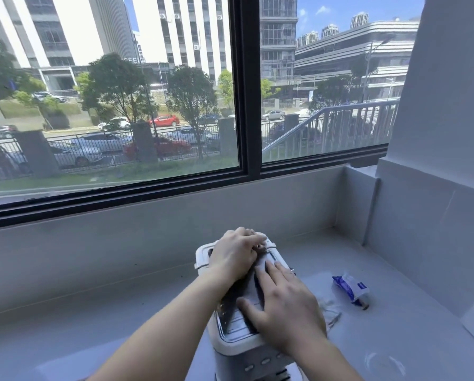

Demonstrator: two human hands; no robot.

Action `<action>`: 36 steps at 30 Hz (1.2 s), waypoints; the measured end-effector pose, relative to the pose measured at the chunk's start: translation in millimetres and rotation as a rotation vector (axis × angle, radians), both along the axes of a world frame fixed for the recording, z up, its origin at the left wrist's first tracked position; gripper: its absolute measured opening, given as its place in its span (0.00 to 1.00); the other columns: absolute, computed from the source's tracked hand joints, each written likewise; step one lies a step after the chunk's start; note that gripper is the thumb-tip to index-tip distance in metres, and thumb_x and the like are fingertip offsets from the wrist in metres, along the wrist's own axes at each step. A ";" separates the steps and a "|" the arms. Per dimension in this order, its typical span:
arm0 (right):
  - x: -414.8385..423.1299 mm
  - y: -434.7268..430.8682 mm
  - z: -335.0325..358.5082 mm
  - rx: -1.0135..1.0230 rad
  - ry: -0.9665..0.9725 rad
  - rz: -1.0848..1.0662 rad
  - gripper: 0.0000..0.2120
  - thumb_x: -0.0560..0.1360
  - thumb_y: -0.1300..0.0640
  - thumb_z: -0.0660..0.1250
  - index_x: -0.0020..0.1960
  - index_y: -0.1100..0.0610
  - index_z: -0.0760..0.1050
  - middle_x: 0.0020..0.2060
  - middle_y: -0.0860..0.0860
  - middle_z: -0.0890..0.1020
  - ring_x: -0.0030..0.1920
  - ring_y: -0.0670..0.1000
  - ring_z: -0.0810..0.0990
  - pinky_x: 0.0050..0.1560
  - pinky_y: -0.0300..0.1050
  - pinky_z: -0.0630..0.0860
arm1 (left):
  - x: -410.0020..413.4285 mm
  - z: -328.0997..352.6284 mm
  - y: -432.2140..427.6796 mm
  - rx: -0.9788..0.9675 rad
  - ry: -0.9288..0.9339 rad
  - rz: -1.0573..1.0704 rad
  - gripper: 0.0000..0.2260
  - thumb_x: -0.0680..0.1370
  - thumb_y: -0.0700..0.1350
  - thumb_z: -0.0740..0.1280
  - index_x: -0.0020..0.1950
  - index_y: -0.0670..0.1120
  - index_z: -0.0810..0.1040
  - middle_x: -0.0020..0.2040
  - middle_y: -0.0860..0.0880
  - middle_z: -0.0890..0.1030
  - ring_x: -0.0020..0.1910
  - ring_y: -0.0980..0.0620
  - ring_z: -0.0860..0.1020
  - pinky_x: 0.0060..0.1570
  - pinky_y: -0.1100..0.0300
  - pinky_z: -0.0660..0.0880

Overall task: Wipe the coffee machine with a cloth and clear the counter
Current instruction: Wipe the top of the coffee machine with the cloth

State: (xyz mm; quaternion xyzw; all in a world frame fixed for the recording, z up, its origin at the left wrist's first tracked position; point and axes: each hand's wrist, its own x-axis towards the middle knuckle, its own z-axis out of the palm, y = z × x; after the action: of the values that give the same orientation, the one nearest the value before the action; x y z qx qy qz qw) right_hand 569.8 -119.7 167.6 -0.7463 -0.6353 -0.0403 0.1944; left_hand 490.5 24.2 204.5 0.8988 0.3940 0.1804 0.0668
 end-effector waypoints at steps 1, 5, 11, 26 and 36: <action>-0.1 0.0 0.0 0.000 0.003 0.000 0.43 0.71 0.27 0.45 0.79 0.49 0.56 0.79 0.50 0.59 0.79 0.49 0.54 0.77 0.45 0.48 | 1.7 2.0 1.7 0.003 0.051 -0.018 0.17 0.78 0.45 0.60 0.63 0.60 0.79 0.60 0.50 0.78 0.61 0.45 0.73 0.58 0.54 0.72; -0.4 -0.4 0.4 -0.004 0.007 -0.007 0.42 0.70 0.27 0.44 0.78 0.49 0.60 0.78 0.50 0.62 0.79 0.50 0.55 0.77 0.45 0.49 | -20.0 -6.2 9.3 0.095 0.093 0.080 0.13 0.78 0.53 0.59 0.54 0.54 0.81 0.56 0.51 0.78 0.56 0.47 0.77 0.49 0.54 0.76; -0.9 -0.5 2.0 0.007 0.005 -0.008 0.38 0.71 0.29 0.47 0.74 0.49 0.65 0.77 0.52 0.64 0.78 0.51 0.58 0.76 0.47 0.52 | -6.1 -14.6 11.1 0.156 -0.107 0.117 0.13 0.76 0.56 0.64 0.45 0.50 0.83 0.50 0.51 0.81 0.50 0.47 0.78 0.47 0.57 0.75; -1.1 -3.0 3.0 -0.001 0.010 -0.009 0.39 0.72 0.30 0.47 0.76 0.50 0.62 0.78 0.52 0.62 0.78 0.50 0.56 0.77 0.45 0.49 | 8.3 -7.7 32.8 0.063 -0.097 -0.161 0.11 0.79 0.48 0.63 0.58 0.55 0.82 0.60 0.56 0.81 0.60 0.55 0.77 0.57 0.59 0.73; 0.0 -2.1 3.1 -0.005 0.024 -0.001 0.37 0.73 0.30 0.48 0.76 0.48 0.62 0.78 0.50 0.61 0.79 0.50 0.55 0.77 0.44 0.50 | 31.9 3.3 39.5 -0.046 -0.051 -0.095 0.11 0.79 0.53 0.62 0.55 0.57 0.83 0.56 0.54 0.82 0.57 0.52 0.78 0.57 0.55 0.75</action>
State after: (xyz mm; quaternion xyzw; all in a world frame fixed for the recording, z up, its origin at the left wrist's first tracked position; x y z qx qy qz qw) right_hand 569.8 -121.8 170.8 -0.7475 -0.6328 -0.0299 0.1998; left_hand 522.4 63.7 207.8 0.9097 0.3531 0.1909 0.1060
